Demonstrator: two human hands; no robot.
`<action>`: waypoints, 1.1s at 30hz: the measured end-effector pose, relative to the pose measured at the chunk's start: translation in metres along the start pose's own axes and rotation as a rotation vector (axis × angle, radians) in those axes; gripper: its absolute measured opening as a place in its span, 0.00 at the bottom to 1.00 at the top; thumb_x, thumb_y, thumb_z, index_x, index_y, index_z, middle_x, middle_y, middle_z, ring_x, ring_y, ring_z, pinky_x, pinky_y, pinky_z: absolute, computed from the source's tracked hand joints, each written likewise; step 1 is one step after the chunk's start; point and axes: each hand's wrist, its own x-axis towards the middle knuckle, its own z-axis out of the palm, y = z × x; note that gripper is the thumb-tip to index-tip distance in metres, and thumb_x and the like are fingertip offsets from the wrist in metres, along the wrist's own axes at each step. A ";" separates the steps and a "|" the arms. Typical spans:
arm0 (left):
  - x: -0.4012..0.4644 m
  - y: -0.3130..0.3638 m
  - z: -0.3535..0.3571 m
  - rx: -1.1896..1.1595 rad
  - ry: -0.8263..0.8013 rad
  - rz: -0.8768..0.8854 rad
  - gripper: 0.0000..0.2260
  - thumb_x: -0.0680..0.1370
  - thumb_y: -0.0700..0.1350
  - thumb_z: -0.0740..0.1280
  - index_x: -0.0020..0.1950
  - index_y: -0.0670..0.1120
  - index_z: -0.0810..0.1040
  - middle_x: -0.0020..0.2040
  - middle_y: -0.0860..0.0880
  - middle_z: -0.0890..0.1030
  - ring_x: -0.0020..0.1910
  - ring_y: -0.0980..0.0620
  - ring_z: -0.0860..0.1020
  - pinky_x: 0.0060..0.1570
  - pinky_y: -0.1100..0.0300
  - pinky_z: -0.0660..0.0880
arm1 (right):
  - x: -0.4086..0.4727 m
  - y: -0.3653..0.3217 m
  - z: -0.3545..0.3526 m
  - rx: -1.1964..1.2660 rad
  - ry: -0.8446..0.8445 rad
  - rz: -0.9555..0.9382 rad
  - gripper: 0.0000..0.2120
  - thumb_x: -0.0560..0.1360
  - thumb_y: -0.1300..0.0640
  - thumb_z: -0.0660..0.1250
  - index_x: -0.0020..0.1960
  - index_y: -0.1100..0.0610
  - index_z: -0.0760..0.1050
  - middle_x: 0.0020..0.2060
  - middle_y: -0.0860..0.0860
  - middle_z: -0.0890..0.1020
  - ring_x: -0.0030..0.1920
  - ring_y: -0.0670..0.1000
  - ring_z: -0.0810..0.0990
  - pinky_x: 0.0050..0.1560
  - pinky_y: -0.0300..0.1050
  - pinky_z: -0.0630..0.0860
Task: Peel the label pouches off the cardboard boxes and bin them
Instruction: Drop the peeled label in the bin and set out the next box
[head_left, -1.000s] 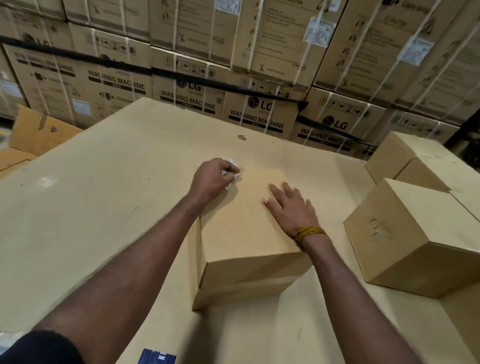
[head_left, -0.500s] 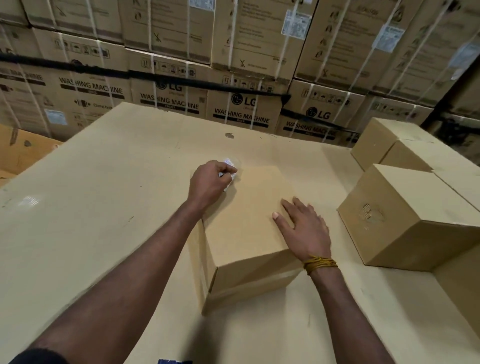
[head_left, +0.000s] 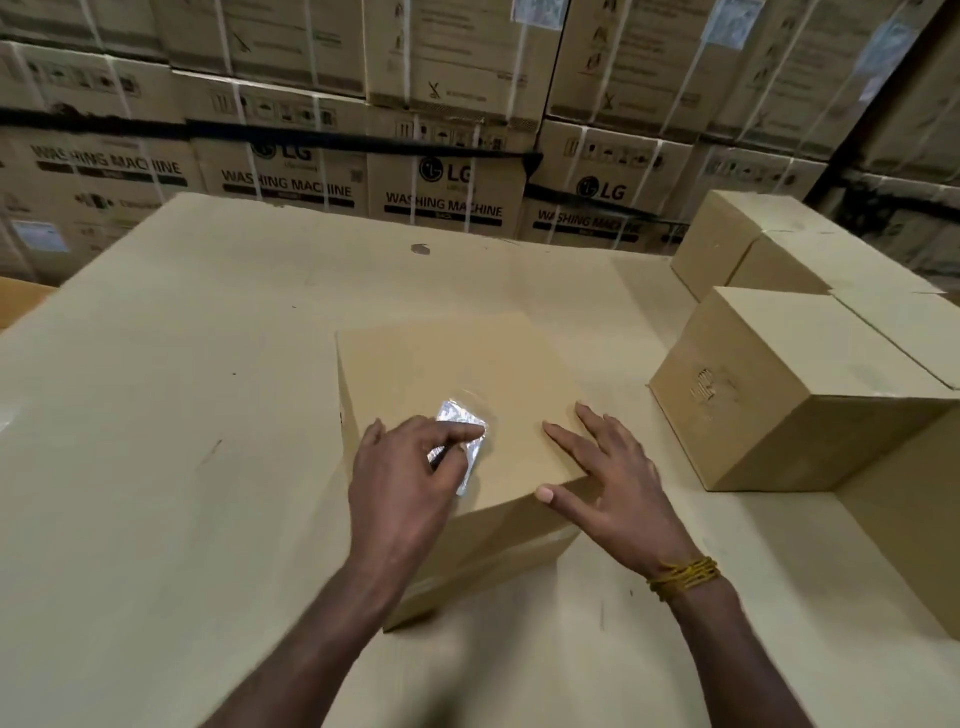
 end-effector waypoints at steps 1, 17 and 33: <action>0.006 0.000 0.005 0.015 0.010 0.004 0.13 0.75 0.49 0.62 0.51 0.59 0.86 0.48 0.59 0.83 0.47 0.62 0.79 0.76 0.54 0.55 | 0.005 0.004 -0.001 0.008 0.013 0.001 0.39 0.65 0.19 0.51 0.74 0.29 0.57 0.79 0.40 0.51 0.79 0.47 0.46 0.75 0.56 0.52; 0.202 0.047 0.182 0.239 0.100 -0.041 0.13 0.78 0.46 0.63 0.57 0.55 0.85 0.58 0.56 0.83 0.54 0.53 0.80 0.41 0.59 0.72 | 0.208 0.154 -0.074 -0.215 -0.048 0.015 0.37 0.75 0.26 0.53 0.78 0.42 0.58 0.80 0.52 0.56 0.79 0.58 0.53 0.77 0.60 0.52; 0.385 0.073 0.346 -0.149 -0.005 -0.081 0.14 0.72 0.47 0.65 0.53 0.52 0.87 0.51 0.54 0.86 0.50 0.51 0.83 0.53 0.43 0.80 | 0.396 0.286 -0.173 -0.445 -0.205 0.123 0.39 0.72 0.25 0.57 0.75 0.46 0.64 0.71 0.55 0.71 0.69 0.59 0.70 0.67 0.59 0.64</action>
